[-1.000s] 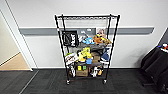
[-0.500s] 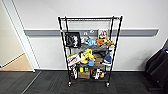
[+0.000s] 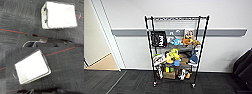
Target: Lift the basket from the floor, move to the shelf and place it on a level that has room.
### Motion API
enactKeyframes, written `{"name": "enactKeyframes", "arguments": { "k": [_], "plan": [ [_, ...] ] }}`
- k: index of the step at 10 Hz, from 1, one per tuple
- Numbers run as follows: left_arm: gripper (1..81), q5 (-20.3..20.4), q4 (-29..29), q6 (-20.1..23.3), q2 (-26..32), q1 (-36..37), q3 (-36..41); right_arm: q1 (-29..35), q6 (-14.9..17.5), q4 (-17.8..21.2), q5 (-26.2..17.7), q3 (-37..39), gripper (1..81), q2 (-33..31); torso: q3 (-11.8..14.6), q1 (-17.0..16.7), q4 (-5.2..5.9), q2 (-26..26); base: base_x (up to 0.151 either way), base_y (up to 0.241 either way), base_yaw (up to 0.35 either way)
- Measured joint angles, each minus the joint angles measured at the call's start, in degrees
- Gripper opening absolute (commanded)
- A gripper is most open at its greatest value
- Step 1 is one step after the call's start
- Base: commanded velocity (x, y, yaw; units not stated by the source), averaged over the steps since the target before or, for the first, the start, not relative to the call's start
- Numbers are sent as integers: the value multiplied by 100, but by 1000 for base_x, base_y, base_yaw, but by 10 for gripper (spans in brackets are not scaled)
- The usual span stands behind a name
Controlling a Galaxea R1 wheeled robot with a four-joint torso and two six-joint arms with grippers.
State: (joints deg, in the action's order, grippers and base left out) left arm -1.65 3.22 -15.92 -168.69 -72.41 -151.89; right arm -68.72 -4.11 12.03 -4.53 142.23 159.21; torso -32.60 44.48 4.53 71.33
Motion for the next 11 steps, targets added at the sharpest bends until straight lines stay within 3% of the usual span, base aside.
{"name": "enactKeyframes", "arguments": {
  "k": [8, 11],
  "plan": [
    [811, -373, -22, -23, -51, 594, 35, 808, 1, 343, -301, -39, 811, -77, -1445, 986, 2, 1545, 0, 0, 0],
    [811, -579, -57, -30, -116, 811, 51, 983, 1, 452, -360, -37, 811, -85, -1648, 1274, 2, 1991, 0, 0, 0]
  ]
}}
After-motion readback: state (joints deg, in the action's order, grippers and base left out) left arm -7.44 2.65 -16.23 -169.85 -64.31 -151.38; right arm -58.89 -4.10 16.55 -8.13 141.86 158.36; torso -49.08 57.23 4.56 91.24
